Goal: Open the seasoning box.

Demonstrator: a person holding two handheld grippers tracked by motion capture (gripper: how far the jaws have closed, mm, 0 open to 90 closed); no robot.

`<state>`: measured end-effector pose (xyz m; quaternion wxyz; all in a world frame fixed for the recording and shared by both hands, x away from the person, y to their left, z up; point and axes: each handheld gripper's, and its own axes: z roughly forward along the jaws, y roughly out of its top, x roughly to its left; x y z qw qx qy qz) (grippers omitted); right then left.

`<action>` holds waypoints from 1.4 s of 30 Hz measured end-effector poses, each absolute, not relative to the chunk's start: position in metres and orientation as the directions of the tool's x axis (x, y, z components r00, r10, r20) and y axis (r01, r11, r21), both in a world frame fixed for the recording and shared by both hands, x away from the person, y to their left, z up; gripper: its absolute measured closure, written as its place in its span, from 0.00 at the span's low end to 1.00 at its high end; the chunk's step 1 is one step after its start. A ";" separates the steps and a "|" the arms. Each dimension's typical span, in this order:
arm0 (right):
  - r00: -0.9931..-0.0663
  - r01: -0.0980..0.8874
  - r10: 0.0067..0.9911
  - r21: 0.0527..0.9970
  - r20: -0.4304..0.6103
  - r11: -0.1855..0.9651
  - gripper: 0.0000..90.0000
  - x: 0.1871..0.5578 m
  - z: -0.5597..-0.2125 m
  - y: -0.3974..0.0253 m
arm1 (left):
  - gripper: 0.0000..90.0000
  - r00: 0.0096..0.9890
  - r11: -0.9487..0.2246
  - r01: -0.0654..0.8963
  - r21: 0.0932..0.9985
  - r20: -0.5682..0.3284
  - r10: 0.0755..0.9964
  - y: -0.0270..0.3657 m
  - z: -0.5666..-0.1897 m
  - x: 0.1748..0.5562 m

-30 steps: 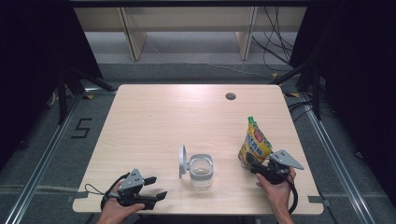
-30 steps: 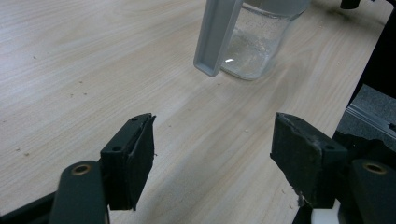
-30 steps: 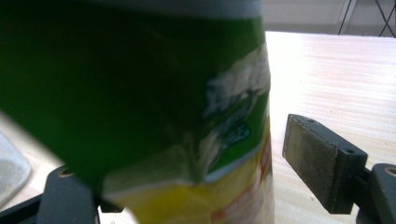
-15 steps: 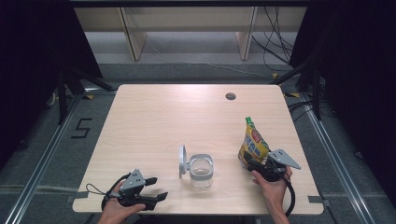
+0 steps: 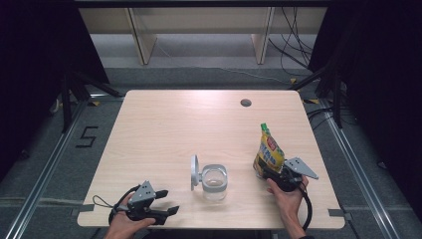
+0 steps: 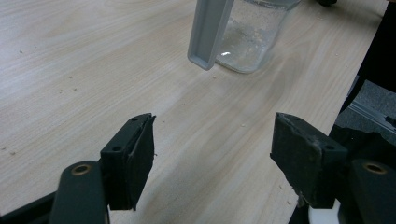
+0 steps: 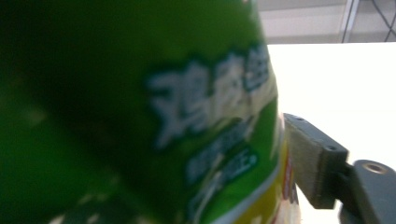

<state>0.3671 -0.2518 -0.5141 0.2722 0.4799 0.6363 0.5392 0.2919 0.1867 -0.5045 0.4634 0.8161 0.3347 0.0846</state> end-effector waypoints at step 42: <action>-0.476 0.186 0.877 0.968 -0.060 0.167 0.54 0.331 -0.460 -0.262 | 0.29 0.743 -0.321 0.464 0.826 -0.166 0.648 0.193 -0.500 0.296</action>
